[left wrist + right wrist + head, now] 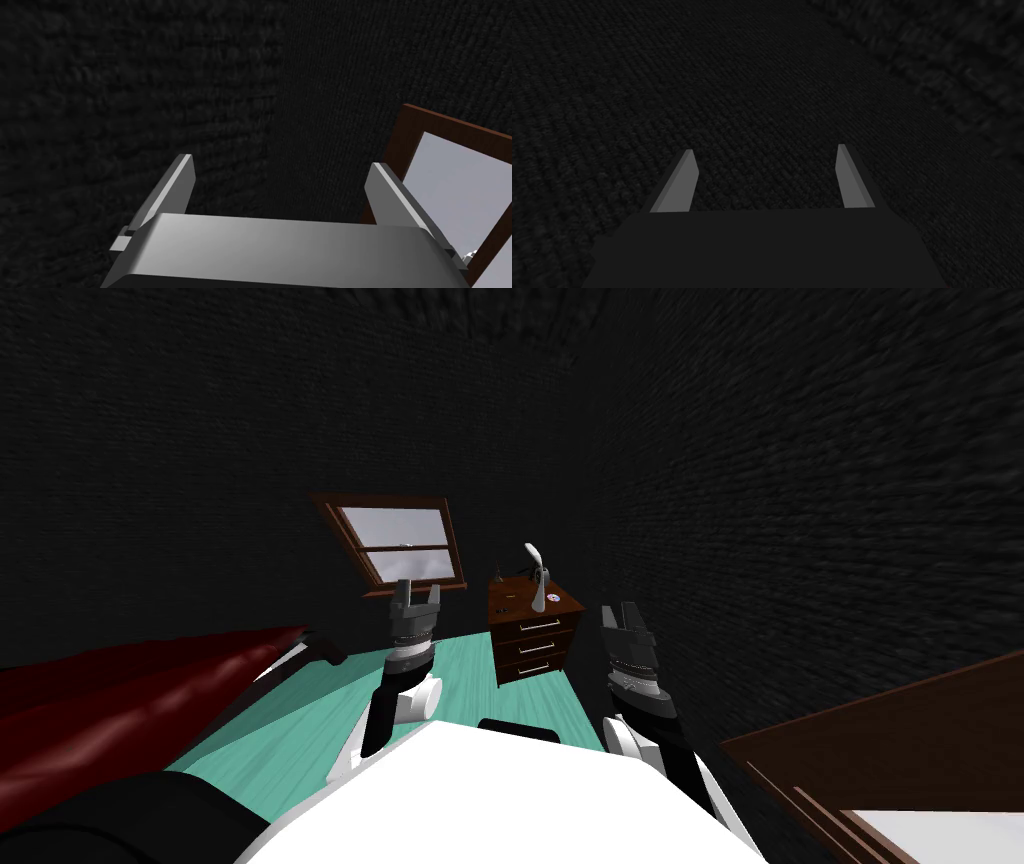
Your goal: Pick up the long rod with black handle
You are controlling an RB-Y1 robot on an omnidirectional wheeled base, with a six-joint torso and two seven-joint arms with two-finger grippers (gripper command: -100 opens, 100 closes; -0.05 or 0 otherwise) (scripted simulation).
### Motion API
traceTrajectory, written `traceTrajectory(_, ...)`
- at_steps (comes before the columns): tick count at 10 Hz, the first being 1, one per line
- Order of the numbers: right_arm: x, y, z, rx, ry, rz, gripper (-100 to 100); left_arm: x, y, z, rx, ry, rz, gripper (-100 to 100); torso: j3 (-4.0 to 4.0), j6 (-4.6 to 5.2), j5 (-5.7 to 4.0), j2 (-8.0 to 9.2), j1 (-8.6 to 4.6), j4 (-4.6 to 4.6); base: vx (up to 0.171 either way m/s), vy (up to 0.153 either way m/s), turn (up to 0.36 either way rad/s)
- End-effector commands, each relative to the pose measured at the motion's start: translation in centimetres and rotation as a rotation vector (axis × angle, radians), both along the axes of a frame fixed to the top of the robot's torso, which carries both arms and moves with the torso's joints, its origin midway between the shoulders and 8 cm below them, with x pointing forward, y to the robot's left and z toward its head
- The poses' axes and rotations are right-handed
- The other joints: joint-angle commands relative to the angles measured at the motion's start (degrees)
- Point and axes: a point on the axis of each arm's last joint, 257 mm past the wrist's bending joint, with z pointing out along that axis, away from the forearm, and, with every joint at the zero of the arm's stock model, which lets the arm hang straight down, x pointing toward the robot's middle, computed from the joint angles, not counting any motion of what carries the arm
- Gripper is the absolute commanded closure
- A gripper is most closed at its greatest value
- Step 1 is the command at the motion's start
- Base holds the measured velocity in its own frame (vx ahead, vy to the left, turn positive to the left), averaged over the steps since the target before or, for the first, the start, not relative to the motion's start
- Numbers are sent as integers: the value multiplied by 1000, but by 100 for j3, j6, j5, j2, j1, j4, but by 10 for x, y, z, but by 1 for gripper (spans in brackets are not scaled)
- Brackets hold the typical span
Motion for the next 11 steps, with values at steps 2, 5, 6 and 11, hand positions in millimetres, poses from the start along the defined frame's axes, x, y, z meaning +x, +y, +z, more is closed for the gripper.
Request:
traceTrajectory(2, 0, 0, 0, 0, 0, 0, 0, 13, -2, -4, 25, 41, -27, -100, -2, 0, 0, -3, 0, -1, 19, -10, 14)
traceTrajectory(5, 0, 0, 0, 0, 0, 0, 0, 37, 3, -10, 26, 109, -58, -100, -10, 0, -2, -18, -11, -4, 45, -31, 30)
traceTrajectory(6, 0, 0, 0, 0, 0, 0, 0, 39, 4, -13, 23, 124, -57, -100, -12, 0, -2, -21, -11, -5, 35, -19, 12)
traceTrajectory(11, 0, 0, 0, 0, 0, 0, 0, 71, 16, -20, -15, 212, -84, -100, -9, 0, -2, -15, -7, -4, 32, -22, 25)
